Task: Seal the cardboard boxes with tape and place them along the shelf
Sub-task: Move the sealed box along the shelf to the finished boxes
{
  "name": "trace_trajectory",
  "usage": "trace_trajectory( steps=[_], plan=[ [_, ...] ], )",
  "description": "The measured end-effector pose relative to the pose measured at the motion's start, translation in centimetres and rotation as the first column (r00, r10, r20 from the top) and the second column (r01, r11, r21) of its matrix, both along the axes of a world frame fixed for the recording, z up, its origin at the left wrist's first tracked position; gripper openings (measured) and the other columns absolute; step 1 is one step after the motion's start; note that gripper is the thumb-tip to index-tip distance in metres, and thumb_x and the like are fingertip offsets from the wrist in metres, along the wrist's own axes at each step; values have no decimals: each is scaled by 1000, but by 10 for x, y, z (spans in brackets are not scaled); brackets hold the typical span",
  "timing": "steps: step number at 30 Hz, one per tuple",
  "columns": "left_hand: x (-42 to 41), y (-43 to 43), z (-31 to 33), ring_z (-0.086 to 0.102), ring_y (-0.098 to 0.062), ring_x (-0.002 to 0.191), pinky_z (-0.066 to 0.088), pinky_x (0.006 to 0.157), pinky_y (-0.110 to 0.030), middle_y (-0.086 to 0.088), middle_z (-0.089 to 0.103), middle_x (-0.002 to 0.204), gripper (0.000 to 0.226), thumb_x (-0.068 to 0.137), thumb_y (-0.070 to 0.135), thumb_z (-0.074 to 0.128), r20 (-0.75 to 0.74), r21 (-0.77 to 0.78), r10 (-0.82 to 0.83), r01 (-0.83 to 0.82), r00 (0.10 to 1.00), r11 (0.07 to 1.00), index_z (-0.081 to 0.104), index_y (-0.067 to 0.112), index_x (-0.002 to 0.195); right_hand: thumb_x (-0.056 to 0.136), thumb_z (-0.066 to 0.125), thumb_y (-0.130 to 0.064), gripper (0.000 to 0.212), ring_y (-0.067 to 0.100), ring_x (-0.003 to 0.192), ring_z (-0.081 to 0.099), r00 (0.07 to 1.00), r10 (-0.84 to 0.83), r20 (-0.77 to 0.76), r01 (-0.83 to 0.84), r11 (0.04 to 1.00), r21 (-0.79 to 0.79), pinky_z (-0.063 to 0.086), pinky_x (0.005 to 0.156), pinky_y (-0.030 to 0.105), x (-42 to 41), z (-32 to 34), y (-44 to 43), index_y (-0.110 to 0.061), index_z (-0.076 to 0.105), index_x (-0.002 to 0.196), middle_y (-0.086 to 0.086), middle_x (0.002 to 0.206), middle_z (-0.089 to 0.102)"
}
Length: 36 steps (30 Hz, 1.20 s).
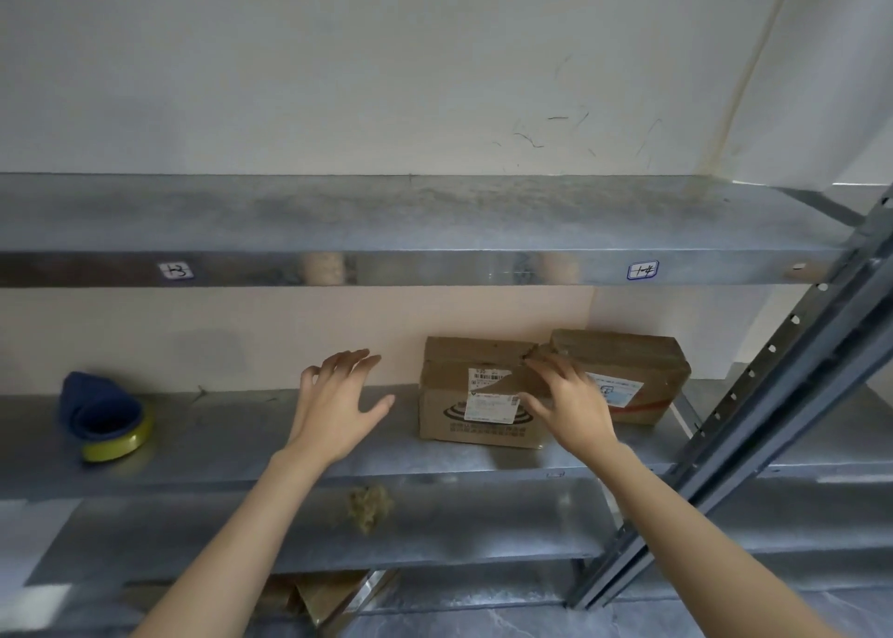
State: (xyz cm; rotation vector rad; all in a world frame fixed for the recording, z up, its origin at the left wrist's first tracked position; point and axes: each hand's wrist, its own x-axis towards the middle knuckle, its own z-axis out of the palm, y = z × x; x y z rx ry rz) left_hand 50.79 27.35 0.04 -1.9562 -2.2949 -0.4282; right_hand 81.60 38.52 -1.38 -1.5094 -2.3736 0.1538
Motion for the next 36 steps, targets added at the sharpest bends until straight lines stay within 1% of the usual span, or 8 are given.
trace_trajectory(
  steps=[5,8,15,21,26,30,33,36],
  plan=[
    [-13,-27,6,34,-15,140,23,105,-39,6,43,152,60,93,58,50,3,32,49,-49,999,998,43,29,146,95,47,-58,63,24,148,18,999,51,1,-51,998,-28,25,117,46,-38,12,1,-31,35,150,-1,159,29],
    [-28,-46,12,32,-14,141,24,106,-39,8,41,152,62,94,59,47,-10,44,105,-104,994,994,40,30,148,96,42,-60,63,19,151,11,993,112,-29,-114,990,-78,26,118,45,-69,17,-1,-33,30,152,-3,162,22],
    [-79,-94,22,33,-15,140,27,104,-39,7,37,155,67,95,61,44,-47,76,272,-268,961,960,33,27,152,98,42,-55,62,19,151,8,958,286,-31,-287,952,-108,25,118,41,-154,28,-11,-29,28,153,-3,163,19],
    [-131,-127,23,31,-17,142,27,105,-41,7,36,156,66,95,60,47,-34,86,378,-374,925,923,38,25,150,98,39,-59,63,17,151,6,907,420,-22,-419,897,-142,17,119,37,-238,35,-27,-32,25,153,-5,164,14],
    [-185,-155,30,32,-17,142,26,104,-39,7,42,153,64,93,58,53,-22,101,451,-447,892,889,44,25,147,97,41,-60,64,17,151,6,864,501,-47,-501,849,-166,16,119,35,-320,46,-44,-34,25,153,-5,163,15],
    [-249,-185,35,35,-16,139,26,101,-37,9,40,153,72,89,66,33,-71,68,498,-494,864,867,40,28,149,96,42,-60,64,15,151,6,832,550,-73,-555,817,-158,15,118,34,-396,53,-66,-36,24,153,-6,163,14],
    [-303,-212,40,37,-17,138,27,100,-37,7,43,152,81,84,70,17,-94,86,525,-518,846,851,44,26,146,96,42,-60,65,14,151,5,806,584,-95,-592,790,-158,14,118,35,-457,58,-88,-36,23,153,-6,164,14],
    [-358,-237,44,36,-16,138,28,102,-38,8,40,154,80,86,71,18,-103,85,553,-546,827,833,41,27,148,96,42,-61,66,16,151,5,775,621,-116,-631,759,-158,13,119,35,-516,62,-111,-34,21,154,-5,164,13]
  ],
)
